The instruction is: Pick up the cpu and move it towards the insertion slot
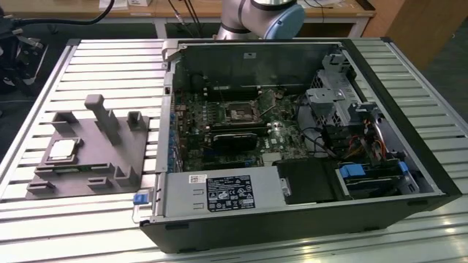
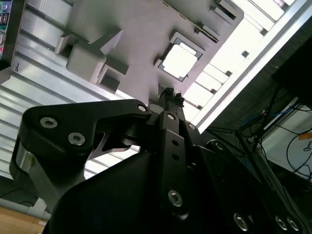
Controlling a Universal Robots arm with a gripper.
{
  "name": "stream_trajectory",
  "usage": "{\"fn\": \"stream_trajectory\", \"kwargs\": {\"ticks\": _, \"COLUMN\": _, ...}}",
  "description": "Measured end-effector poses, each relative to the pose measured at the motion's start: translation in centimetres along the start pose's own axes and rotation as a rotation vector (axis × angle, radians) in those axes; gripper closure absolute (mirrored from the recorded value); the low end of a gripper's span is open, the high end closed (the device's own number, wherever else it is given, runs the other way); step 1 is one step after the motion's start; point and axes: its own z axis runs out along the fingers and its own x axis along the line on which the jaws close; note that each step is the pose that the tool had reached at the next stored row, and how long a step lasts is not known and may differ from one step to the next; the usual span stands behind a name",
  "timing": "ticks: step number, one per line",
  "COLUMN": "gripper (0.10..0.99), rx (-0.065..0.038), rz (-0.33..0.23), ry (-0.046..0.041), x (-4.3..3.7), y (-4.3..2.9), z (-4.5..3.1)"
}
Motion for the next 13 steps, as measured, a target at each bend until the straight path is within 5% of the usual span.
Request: {"fn": "stream_trajectory", "kwargs": {"ticks": 13, "gripper": 0.980, "rx": 0.000, "rz": 0.000, "ry": 0.0001, "x": 1.58, "y": 0.01, "z": 0.55}}
